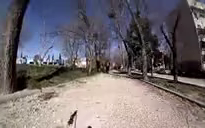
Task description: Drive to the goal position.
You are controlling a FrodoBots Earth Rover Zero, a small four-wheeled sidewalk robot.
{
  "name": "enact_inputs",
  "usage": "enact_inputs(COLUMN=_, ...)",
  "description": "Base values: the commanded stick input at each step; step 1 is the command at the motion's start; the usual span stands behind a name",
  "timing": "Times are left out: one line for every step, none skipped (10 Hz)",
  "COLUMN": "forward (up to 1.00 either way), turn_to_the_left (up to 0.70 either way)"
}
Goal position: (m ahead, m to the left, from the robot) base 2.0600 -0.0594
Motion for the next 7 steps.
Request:
enact_inputs(forward=1.0, turn_to_the_left=-0.29)
enact_inputs(forward=1.0, turn_to_the_left=-0.24)
enact_inputs(forward=1.0, turn_to_the_left=-0.19)
enact_inputs(forward=1.0, turn_to_the_left=-0.13)
enact_inputs(forward=1.0, turn_to_the_left=-0.08)
enact_inputs(forward=1.0, turn_to_the_left=-0.03)
enact_inputs(forward=1.0, turn_to_the_left=0.0)
